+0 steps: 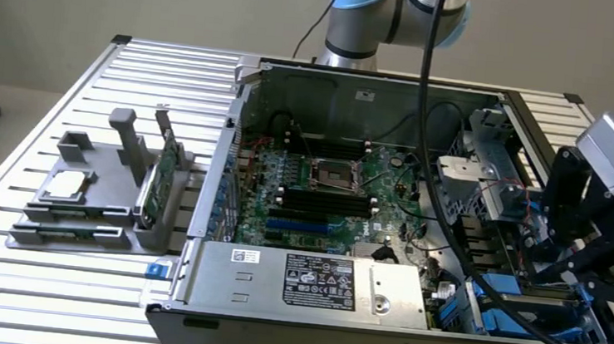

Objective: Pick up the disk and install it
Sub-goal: 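Insert the disk into the insertion slot, then insert the first disk wire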

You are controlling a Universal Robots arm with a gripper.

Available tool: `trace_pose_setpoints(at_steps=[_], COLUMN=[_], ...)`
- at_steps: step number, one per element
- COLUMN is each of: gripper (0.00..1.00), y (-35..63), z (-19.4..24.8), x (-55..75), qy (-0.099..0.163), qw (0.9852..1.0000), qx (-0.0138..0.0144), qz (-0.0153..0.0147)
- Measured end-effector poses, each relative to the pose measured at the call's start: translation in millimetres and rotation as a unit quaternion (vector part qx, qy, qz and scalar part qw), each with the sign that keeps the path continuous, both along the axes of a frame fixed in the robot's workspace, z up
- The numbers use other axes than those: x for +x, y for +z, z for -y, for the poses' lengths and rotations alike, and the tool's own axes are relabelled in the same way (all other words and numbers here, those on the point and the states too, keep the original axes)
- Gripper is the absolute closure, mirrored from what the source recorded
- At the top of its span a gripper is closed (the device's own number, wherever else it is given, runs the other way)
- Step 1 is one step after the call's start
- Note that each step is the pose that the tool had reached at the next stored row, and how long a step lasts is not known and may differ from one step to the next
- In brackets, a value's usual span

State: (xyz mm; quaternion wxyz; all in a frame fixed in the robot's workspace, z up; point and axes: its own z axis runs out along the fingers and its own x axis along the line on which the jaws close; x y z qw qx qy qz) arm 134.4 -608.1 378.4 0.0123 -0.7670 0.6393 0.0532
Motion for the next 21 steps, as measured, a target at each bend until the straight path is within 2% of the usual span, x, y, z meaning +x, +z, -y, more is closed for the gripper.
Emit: trace_pose_setpoints(at_steps=[3,5,13,21], gripper=[0.86,0.89,0.89,0.89], y=[-3.8,-6.1,-15.2,-26.5], z=[-0.8,-1.3,-3.7,-6.3], x=[1.6,2.7,8.4,20.4], qy=[0.003,0.006,0.013,0.015], qw=[1.0,1.0,0.9999,0.9999], qx=[0.0,0.0002,0.0009,0.0008], qz=[0.001,0.0016,0.0043,0.0052])
